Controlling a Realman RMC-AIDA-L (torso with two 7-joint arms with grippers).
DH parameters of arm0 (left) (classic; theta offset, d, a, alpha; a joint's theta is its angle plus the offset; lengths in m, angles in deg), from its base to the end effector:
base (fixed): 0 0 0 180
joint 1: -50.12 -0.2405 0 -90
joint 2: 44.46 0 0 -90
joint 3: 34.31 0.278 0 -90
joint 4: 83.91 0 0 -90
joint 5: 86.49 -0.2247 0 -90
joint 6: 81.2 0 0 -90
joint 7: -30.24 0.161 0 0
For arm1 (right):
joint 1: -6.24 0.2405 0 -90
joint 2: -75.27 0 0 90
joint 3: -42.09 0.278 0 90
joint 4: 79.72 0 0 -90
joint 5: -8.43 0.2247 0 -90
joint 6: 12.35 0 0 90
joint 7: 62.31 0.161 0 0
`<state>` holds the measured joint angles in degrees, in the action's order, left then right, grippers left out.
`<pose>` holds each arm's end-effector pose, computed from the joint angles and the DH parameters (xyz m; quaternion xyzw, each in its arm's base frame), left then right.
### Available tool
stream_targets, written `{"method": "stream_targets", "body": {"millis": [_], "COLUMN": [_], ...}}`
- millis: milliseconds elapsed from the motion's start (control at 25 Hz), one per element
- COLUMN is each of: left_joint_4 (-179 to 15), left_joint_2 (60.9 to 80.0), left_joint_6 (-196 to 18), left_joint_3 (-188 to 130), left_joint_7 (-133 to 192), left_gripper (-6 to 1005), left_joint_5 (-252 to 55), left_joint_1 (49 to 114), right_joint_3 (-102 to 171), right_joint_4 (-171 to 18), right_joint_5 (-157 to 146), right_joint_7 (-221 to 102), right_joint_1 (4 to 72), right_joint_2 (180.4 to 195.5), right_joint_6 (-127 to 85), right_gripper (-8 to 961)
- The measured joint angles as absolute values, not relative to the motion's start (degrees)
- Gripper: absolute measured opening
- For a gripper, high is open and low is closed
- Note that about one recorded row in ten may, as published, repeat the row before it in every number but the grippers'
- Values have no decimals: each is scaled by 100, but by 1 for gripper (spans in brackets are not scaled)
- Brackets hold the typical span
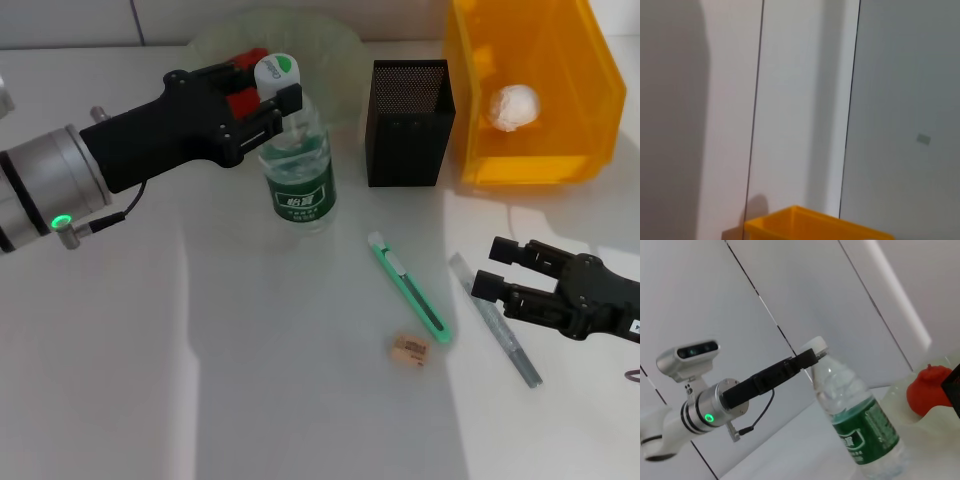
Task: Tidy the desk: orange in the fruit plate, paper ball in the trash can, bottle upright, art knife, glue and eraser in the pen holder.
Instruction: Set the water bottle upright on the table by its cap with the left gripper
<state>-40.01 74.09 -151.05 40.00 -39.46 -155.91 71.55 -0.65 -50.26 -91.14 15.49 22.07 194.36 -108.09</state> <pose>-0.2338 0.3734 -0.0357 -0.8916 -0.1571 -0.3541 0.2345 0.3282 0.2697 -0.0321 -0.8600 0.3347 0.3645 0.1248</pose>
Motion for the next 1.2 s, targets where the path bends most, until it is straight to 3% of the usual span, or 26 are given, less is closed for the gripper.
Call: {"method": "stream_targets", "body": {"millis": [480, 1200], "left_joint_4": [-6977, -7574], "left_joint_2": [7474, 7479], "left_joint_6": [-16384, -16359], "left_joint_3": [3576, 3632], "left_joint_7": [-572, 49], "left_gripper": [441, 537], "left_joint_5": [-13637, -13326], "left_joint_1": [7650, 7726], "right_joint_3": [34, 34], "right_joint_4": [-5294, -5450], "right_joint_5": [-9105, -9041], "right_joint_7": [1500, 1348], "right_joint_1": [2461, 2578], "right_joint_2": [19444, 19454], "right_joint_6": [-10774, -10762], "right_gripper": [818, 817]}}
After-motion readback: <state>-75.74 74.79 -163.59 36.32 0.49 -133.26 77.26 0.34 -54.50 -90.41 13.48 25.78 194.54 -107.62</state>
